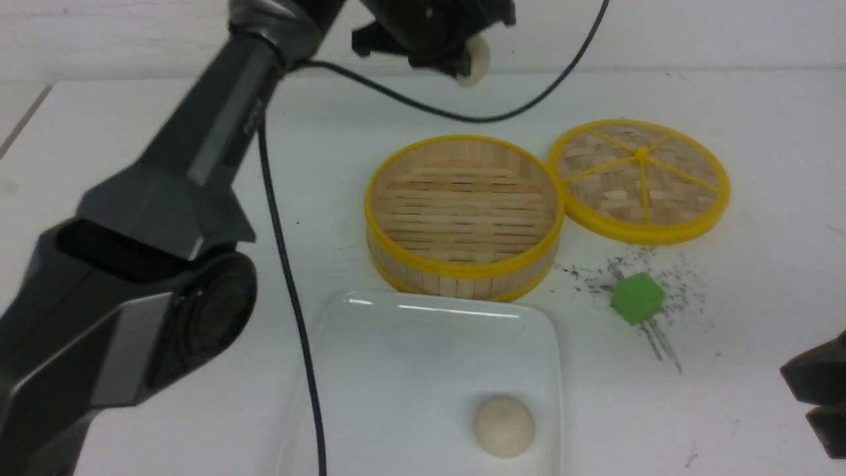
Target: Put the steamed buns into the plate on the white tablecloth.
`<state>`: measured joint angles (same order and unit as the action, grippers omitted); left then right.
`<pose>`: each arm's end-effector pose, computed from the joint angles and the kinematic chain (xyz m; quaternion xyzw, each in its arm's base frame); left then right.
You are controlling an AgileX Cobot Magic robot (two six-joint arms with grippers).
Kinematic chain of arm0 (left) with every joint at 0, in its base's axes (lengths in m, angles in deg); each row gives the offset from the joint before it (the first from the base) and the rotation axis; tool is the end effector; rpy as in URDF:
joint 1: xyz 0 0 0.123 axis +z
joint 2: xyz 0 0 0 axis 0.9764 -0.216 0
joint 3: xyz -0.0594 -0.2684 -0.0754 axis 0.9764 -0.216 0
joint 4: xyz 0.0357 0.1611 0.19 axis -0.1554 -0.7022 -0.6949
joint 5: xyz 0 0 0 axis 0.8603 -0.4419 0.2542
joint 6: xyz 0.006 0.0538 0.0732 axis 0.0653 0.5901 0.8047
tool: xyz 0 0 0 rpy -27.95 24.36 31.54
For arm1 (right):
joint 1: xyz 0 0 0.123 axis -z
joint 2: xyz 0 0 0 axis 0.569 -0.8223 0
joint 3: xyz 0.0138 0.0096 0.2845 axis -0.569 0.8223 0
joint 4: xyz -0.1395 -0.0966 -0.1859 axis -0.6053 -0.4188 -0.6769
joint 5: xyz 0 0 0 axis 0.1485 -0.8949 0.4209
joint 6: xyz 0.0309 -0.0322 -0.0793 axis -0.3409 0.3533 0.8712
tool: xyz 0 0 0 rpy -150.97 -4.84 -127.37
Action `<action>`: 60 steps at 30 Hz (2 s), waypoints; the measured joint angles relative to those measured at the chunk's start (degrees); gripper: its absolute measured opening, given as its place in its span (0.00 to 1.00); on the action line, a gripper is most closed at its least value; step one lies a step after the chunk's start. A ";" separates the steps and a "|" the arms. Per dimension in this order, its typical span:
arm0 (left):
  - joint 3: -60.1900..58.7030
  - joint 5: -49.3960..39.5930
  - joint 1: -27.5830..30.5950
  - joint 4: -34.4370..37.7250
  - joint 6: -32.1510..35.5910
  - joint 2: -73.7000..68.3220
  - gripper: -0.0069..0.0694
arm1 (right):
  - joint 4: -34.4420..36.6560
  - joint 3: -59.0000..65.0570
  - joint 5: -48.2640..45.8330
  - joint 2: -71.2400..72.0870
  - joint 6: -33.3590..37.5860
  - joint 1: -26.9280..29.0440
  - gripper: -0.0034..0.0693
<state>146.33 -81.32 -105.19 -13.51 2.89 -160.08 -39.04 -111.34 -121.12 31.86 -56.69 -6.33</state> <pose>0.4439 -0.2449 0.3740 0.0845 0.9031 -0.2184 0.3601 0.1248 0.1006 0.3442 -0.2156 0.9347 0.1020 0.2636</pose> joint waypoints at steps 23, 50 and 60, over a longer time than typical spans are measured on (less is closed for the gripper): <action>-86.82 9.74 -15.14 -5.48 -4.54 42.52 0.13 | -2.42 0.34 4.44 0.00 4.19 0.00 0.05; -90.20 19.59 -15.79 -10.85 -10.29 42.89 0.58 | -9.19 -6.61 -5.86 13.13 4.39 0.00 0.07; -90.20 17.40 -15.79 -12.94 -10.29 47.19 0.33 | -10.30 15.74 23.13 35.38 3.42 0.00 0.04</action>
<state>56.13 -63.92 -120.98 -26.45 -7.40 -112.90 -49.34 -95.60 -97.98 67.24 -53.27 -6.33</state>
